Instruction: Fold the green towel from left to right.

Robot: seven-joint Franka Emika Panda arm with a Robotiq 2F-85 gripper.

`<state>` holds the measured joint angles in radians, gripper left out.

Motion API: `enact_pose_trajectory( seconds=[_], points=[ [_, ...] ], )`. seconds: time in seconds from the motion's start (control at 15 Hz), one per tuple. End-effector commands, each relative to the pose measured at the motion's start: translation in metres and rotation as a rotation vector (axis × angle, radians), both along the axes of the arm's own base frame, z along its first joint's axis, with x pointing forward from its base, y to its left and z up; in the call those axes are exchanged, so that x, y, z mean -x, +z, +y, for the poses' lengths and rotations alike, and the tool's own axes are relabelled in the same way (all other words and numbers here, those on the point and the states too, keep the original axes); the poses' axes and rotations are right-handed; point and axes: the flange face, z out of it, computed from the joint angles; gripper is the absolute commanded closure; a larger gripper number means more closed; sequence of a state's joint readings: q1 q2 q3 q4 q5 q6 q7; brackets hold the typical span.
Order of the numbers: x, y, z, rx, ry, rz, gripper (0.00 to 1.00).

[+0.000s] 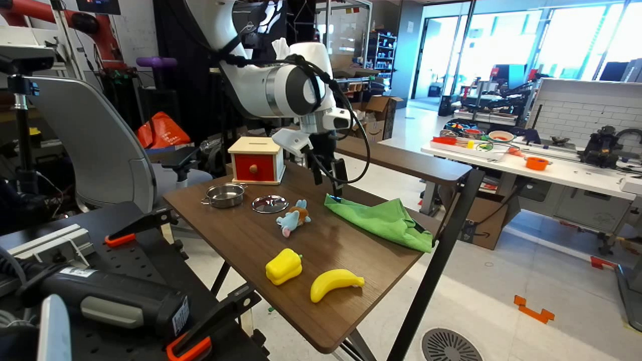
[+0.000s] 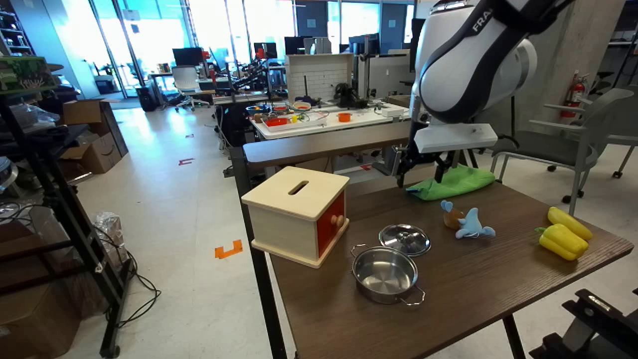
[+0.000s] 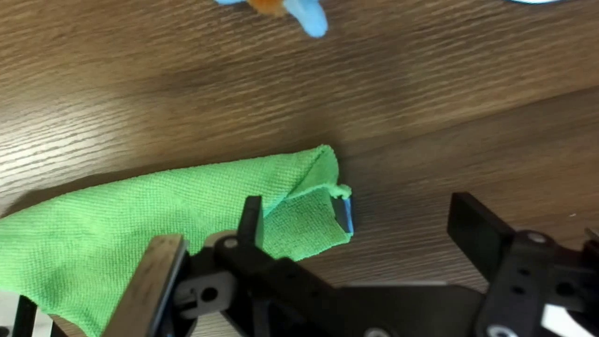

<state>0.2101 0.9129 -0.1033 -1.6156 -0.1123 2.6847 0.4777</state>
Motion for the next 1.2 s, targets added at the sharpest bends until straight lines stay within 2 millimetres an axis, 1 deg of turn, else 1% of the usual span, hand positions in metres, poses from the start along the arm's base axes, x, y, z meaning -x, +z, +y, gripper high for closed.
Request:
enact_pose_trajectory(
  seconds=[0.0, 0.07, 0.13, 0.2, 0.27, 0.47, 0.67, 0.73, 0.8, 0.93, 1.13],
  points=[
    [-0.011, -0.012, 0.001, 0.011, 0.001, 0.031, 0.0],
    [-0.012, -0.016, 0.001, 0.016, 0.001, 0.038, 0.09],
    [-0.013, -0.018, 0.001, 0.021, 0.004, 0.046, 0.28],
    [-0.014, -0.019, 0.0, 0.023, 0.002, 0.053, 0.35],
    [-0.015, -0.02, -0.001, 0.024, -0.003, 0.053, 0.44],
    [-0.019, -0.021, -0.004, 0.032, -0.01, 0.05, 0.66],
    [-0.019, -0.016, -0.004, 0.046, -0.008, 0.018, 0.88],
    [-0.018, -0.013, -0.003, 0.046, -0.007, 0.018, 0.97],
    [-0.017, -0.009, -0.001, 0.038, -0.005, 0.023, 0.99],
    [-0.01, -0.003, 0.006, 0.023, 0.01, 0.035, 1.0],
    [0.009, 0.006, 0.023, -0.001, 0.058, 0.058, 0.99]
  ],
)
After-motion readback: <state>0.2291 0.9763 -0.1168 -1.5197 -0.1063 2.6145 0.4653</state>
